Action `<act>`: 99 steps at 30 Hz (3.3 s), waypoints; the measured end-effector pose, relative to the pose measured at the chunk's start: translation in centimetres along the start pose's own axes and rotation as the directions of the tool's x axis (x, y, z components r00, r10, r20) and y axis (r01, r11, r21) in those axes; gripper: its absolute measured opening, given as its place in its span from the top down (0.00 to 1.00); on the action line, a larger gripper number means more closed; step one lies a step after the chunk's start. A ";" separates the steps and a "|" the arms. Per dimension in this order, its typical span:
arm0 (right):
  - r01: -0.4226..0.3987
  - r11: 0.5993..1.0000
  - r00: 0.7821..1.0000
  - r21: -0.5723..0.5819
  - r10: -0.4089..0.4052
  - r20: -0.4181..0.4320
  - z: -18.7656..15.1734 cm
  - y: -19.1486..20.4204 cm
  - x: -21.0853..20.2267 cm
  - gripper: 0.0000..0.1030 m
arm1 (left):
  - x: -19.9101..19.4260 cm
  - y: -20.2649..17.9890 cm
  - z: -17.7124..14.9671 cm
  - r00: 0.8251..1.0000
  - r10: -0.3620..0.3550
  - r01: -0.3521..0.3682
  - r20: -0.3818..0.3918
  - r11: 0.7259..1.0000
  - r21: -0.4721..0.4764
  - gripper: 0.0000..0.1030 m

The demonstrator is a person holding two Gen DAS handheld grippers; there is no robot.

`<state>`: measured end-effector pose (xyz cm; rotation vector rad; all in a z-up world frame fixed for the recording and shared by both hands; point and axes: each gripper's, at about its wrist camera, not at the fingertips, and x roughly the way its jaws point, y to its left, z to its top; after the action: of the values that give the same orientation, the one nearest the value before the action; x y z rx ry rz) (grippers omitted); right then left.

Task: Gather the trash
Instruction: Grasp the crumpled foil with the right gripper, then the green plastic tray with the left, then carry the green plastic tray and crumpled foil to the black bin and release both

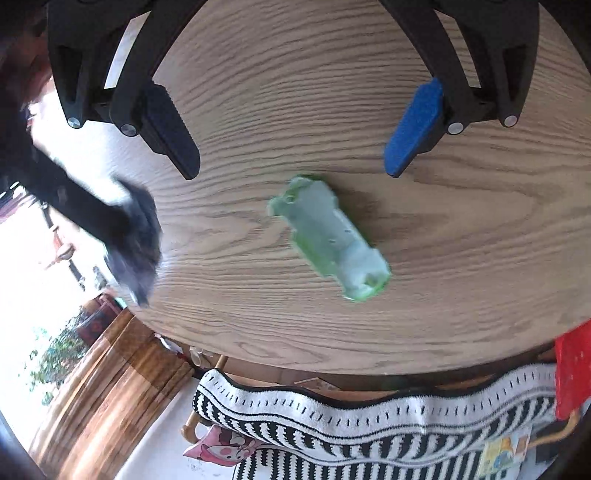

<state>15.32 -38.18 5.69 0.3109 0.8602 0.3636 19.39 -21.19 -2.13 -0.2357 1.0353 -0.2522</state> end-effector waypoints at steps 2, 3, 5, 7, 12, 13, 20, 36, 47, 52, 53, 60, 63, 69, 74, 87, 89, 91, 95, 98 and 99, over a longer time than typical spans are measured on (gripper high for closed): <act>0.002 1.000 1.000 0.016 -0.003 0.024 -0.8 -0.5 -1.9 0.82 | 0.0 -0.3 0.0 1.000 0.007 -0.007 0.007 1.000 -0.007 0.06; 0.006 1.000 0.999 0.020 -0.007 0.036 -1.2 -0.6 -2.7 0.82 | 0.1 -0.5 0.1 1.000 0.019 -0.019 0.012 1.000 -0.004 0.06; 0.012 0.999 0.998 0.037 -0.014 0.065 -1.7 -1.0 -4.1 0.82 | 0.6 -0.5 0.3 0.999 0.043 -0.043 0.017 0.999 -0.009 0.06; 0.004 0.998 0.997 0.056 -0.008 0.076 -2.1 -1.5 -4.9 0.82 | 1.1 -0.4 1.2 0.997 0.078 -0.078 0.026 0.997 -0.016 0.06; -0.002 0.999 0.996 0.052 -0.003 0.093 -2.1 -1.9 -5.7 0.82 | 2.2 -0.5 2.5 0.992 0.117 -0.119 0.051 0.992 0.038 0.06; 0.000 0.999 0.996 0.052 -0.004 0.089 -2.1 -2.0 -5.6 0.82 | 2.5 -0.7 2.5 0.989 0.136 -0.140 0.057 0.988 0.072 0.06; 0.017 0.998 0.996 0.059 -0.022 0.086 -1.7 -1.7 -5.1 0.82 | 1.9 -1.7 1.8 0.982 0.176 -0.186 0.066 0.962 0.201 0.67; 0.042 0.998 0.991 0.056 -0.049 0.126 -1.4 -1.3 -8.9 0.82 | -4.7 -4.9 -0.7 0.987 0.094 -0.128 0.134 0.955 0.268 0.66; 0.072 0.995 0.992 0.065 -0.078 0.096 -4.3 -0.5 -9.8 0.82 | -10.9 -7.9 -4.4 0.976 0.056 -0.125 0.211 0.936 0.329 0.66; 0.101 0.993 0.993 0.068 -0.105 0.061 -7.0 -0.1 -10.3 0.82 | -11.2 -7.0 -8.4 0.983 0.083 -0.135 0.162 0.930 0.341 0.66; 0.108 0.992 0.992 0.066 -0.113 0.065 -7.3 0.2 -10.5 0.82 | -11.5 -6.8 -9.0 0.983 0.084 -0.136 0.163 0.930 0.341 0.66; 0.090 0.993 0.967 0.074 -0.105 0.234 -10.3 1.6 -19.0 0.82 | -17.7 -10.1 -12.7 0.978 0.011 -0.102 0.207 0.895 0.433 0.66; 0.146 0.985 0.950 0.091 -0.165 0.263 -12.0 -0.4 -23.3 0.82 | -20.0 -13.9 -13.9 0.976 -0.060 -0.055 0.211 0.864 0.501 0.66; 0.324 0.934 0.904 0.152 -0.353 0.243 -17.8 -7.3 -32.0 0.82 | -17.9 -22.3 -18.0 0.983 -0.180 0.126 0.032 0.794 0.595 0.66; 0.375 0.875 0.905 0.308 -0.417 0.085 -25.7 -16.7 -32.4 0.82 | -10.4 -28.7 -25.6 0.956 -0.130 0.278 -0.265 0.692 0.666 0.66; 0.266 0.804 0.963 0.532 -0.240 -0.119 -35.7 -27.1 -25.9 0.82 | 2.4 -31.6 -32.8 0.861 0.035 0.355 -0.507 0.672 0.650 0.66; 0.264 0.806 0.964 0.530 -0.234 -0.123 -35.7 -27.1 -25.6 0.82 | 2.7 -31.4 -33.0 0.858 0.039 0.356 -0.512 0.674 0.647 0.66; 0.260 0.806 0.965 0.532 -0.228 -0.126 -35.4 -27.3 -25.4 0.82 | 2.9 -31.0 -33.3 0.852 0.043 0.360 -0.522 0.676 0.643 0.66; 0.258 0.800 0.966 0.541 -0.223 -0.131 -35.4 -27.1 -25.1 0.82 | 2.8 -31.4 -33.1 0.858 0.038 0.358 -0.513 0.672 0.648 0.66; 0.239 0.782 0.971 0.575 -0.207 -0.122 -35.1 -27.4 -25.5 0.50 | 2.3 -31.6 -32.8 0.864 0.004 0.373 -0.504 0.666 0.646 0.36; 0.260 0.767 0.965 0.586 -0.227 -0.131 -35.0 -27.5 -26.0 0.32 | 2.0 -31.6 -32.8 0.872 -0.002 0.367 -0.490 0.664 0.651 0.04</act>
<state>-22.42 -69.78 -9.43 0.7750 1.0438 -0.1646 -11.13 -54.13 -10.01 0.4863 1.2888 -0.9367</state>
